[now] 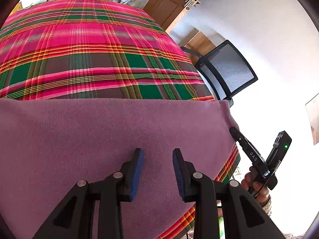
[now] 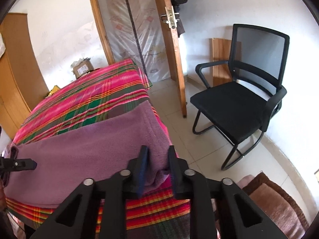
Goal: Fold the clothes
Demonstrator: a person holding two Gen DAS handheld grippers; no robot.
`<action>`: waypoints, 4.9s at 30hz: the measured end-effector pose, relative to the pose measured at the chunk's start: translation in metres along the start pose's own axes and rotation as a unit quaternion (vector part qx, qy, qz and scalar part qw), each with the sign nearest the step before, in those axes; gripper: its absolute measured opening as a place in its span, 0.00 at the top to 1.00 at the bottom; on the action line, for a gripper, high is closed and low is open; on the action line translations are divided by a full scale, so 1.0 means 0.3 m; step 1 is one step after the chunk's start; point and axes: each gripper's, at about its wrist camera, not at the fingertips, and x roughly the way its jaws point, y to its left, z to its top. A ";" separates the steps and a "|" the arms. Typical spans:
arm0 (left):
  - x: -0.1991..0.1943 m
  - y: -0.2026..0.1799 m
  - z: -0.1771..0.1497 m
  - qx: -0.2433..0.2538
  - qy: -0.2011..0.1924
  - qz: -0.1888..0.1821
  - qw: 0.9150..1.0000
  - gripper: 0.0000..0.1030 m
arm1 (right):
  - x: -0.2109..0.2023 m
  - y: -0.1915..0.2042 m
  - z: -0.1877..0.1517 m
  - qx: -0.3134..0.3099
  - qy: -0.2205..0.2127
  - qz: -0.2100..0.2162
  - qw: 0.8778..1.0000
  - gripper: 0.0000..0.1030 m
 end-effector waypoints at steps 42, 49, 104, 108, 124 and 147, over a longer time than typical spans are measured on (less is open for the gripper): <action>-0.103 0.023 -0.025 -0.007 -0.021 -0.030 0.999 0.70 | -0.222 0.477 0.063 -0.151 -0.071 0.095 0.981 0.89; -0.129 0.056 -0.039 -0.020 -0.027 -0.033 0.999 0.70 | -0.213 0.576 0.036 -0.165 -0.062 0.115 0.978 0.89; -0.319 0.301 -0.134 -0.082 -0.066 -0.013 0.994 0.70 | -0.049 0.932 -0.195 -0.213 0.047 0.205 0.954 0.89; -0.322 0.302 -0.135 -0.082 -0.068 -0.013 0.994 0.70 | -0.058 0.948 -0.192 -0.217 0.042 0.214 0.952 0.89; -0.356 0.308 -0.129 -0.092 -0.084 -0.007 0.992 0.70 | -0.032 0.964 -0.221 -0.213 0.069 0.236 0.946 0.82; -0.326 0.288 -0.115 -0.111 -0.078 0.006 0.991 0.70 | -0.048 0.892 -0.201 -0.226 0.026 0.195 0.954 0.80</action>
